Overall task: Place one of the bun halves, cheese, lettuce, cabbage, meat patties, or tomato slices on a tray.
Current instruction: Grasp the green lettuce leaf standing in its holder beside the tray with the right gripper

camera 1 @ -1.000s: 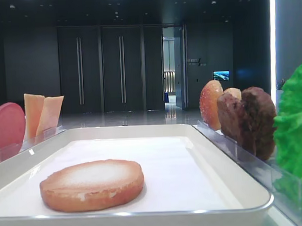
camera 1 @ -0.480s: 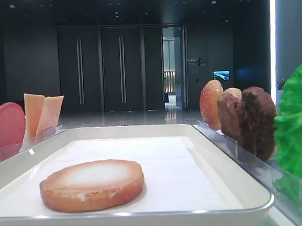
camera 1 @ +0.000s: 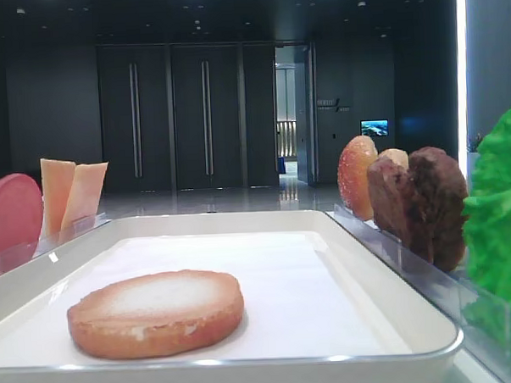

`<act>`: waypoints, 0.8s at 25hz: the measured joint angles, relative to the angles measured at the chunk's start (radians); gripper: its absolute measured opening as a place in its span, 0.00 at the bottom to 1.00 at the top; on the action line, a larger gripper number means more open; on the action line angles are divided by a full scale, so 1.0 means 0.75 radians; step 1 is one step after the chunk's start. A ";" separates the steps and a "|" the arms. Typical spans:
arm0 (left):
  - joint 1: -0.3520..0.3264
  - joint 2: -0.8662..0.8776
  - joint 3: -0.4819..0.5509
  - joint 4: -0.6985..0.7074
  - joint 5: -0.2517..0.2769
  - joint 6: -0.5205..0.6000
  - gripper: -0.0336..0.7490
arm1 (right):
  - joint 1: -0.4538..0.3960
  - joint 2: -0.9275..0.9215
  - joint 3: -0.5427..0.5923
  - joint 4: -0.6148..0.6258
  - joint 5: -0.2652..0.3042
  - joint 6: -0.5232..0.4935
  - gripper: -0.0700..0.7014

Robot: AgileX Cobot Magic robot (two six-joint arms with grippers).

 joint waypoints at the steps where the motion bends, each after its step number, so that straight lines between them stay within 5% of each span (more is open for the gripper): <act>1: 0.000 0.000 0.001 0.000 0.000 0.000 0.07 | 0.000 0.060 -0.025 0.007 0.007 0.000 0.79; 14: 0.000 -0.001 0.003 0.000 0.000 0.000 0.07 | 0.000 0.793 -0.373 0.098 0.046 0.066 0.79; 20: 0.000 -0.001 0.003 0.000 0.000 0.000 0.07 | 0.000 0.969 -0.425 0.224 0.044 -0.018 0.79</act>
